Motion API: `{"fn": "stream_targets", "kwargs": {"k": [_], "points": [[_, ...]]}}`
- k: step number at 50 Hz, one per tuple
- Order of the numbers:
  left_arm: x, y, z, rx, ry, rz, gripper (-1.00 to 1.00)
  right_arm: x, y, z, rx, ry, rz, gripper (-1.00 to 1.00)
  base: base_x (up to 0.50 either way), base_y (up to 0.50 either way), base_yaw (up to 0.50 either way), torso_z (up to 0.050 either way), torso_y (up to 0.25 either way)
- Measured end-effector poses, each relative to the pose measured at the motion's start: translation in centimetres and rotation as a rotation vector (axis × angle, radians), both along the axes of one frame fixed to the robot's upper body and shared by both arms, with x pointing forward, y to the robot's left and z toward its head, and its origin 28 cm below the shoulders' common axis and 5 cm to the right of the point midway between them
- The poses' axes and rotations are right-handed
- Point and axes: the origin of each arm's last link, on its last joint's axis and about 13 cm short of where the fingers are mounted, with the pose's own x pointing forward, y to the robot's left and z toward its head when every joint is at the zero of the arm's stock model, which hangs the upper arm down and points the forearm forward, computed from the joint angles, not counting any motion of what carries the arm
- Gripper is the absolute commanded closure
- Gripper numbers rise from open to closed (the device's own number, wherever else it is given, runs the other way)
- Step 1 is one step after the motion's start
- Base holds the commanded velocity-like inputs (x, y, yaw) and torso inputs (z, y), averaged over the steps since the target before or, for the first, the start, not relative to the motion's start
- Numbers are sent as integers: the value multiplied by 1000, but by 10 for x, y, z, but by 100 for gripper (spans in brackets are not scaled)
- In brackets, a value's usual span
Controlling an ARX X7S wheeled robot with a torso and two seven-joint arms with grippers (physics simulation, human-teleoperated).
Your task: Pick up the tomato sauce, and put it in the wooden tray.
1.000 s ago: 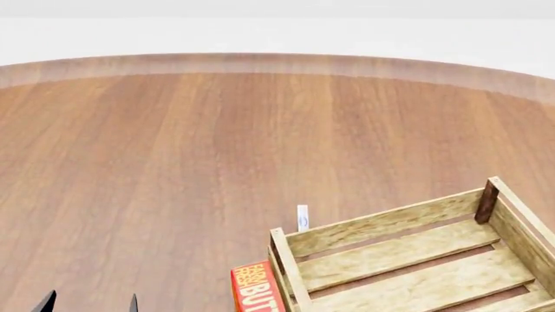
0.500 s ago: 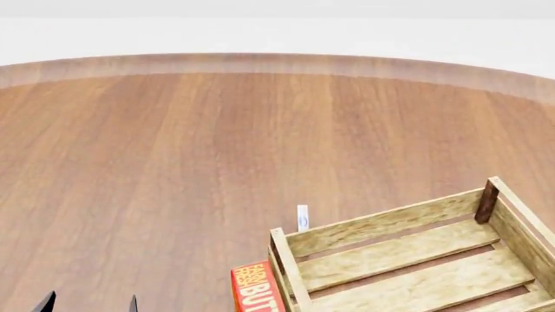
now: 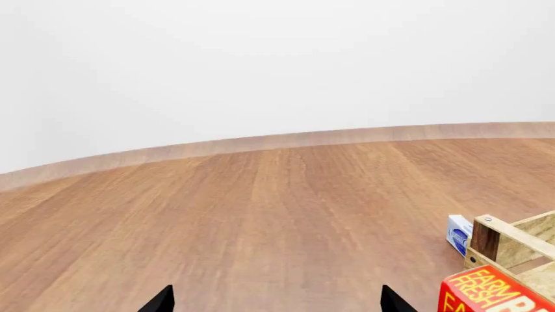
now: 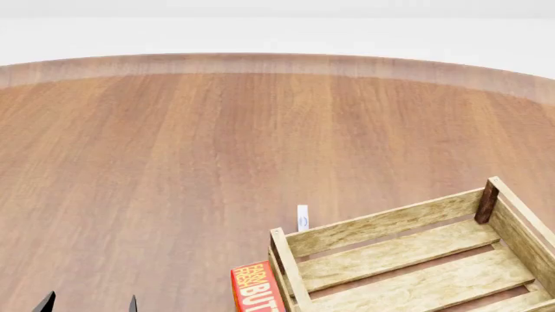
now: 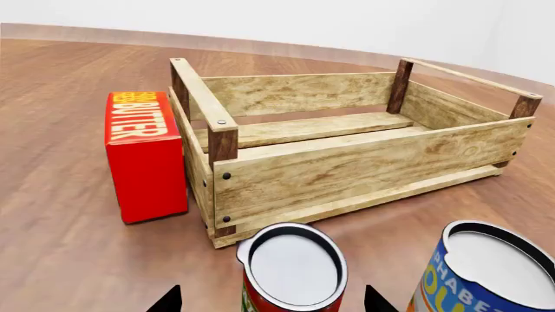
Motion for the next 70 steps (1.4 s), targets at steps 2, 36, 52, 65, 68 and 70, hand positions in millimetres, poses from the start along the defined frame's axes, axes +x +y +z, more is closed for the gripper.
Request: {"fn": "stream_targets", "kwargs": {"k": [2, 36, 52, 65, 68, 70], "points": [[0, 0, 0, 0, 0, 0, -100, 2, -1, -1, 0, 6, -2, -100, 0, 0, 0, 0, 0], [0, 0, 0, -1, 0, 1, -100, 25, -6, -9, 14, 61, -12, -100, 0, 0, 0, 0, 0], [0, -1, -1, -1, 0, 2, -100, 29, -7, -11, 15, 71, -9, -100, 0, 0, 0, 0, 0], [0, 0, -1, -2, 1, 3, -100, 31, -7, -11, 13, 75, -8, -100, 0, 0, 0, 0, 0], [0, 0, -1, -2, 1, 3, -100, 31, -7, -11, 13, 75, -8, -100, 0, 0, 0, 0, 0], [0, 0, -1, -2, 1, 3, -100, 31, -7, -11, 14, 75, -9, -100, 0, 0, 0, 0, 0]]}}
